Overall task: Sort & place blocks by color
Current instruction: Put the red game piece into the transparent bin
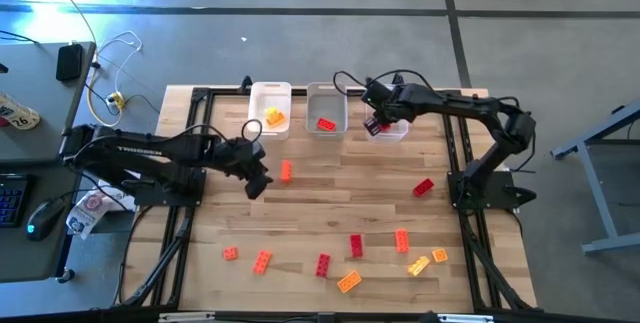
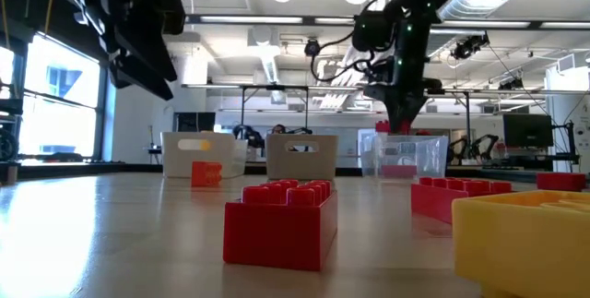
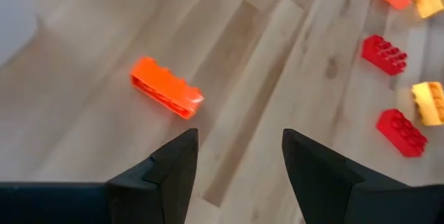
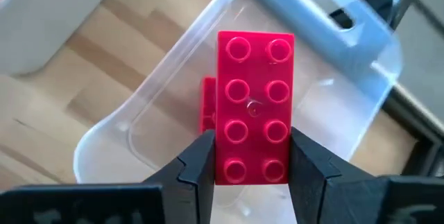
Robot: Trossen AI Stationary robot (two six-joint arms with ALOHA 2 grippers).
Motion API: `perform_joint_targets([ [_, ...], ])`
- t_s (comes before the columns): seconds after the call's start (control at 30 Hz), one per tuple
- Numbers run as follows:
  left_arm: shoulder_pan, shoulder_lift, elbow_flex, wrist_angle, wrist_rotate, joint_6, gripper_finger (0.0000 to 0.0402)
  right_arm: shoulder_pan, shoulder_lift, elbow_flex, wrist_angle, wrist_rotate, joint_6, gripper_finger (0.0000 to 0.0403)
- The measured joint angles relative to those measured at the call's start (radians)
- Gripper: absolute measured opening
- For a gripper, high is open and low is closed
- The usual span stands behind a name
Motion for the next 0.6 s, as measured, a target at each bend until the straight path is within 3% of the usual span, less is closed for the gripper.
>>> perform_joint_targets([
  [0.33, -0.176, 0.0, 0.0, -0.002, -0.049, -0.172, 0.0197, -0.042, 0.05, 0.0, -0.002, -0.065, -0.001, 0.0113],
  [0.6, -0.311, 0.0, 0.0, -0.003, -0.082, -0.315, 0.0197, -0.044, 0.05, 0.0, 0.003, -0.037, -0.003, 0.0232],
])
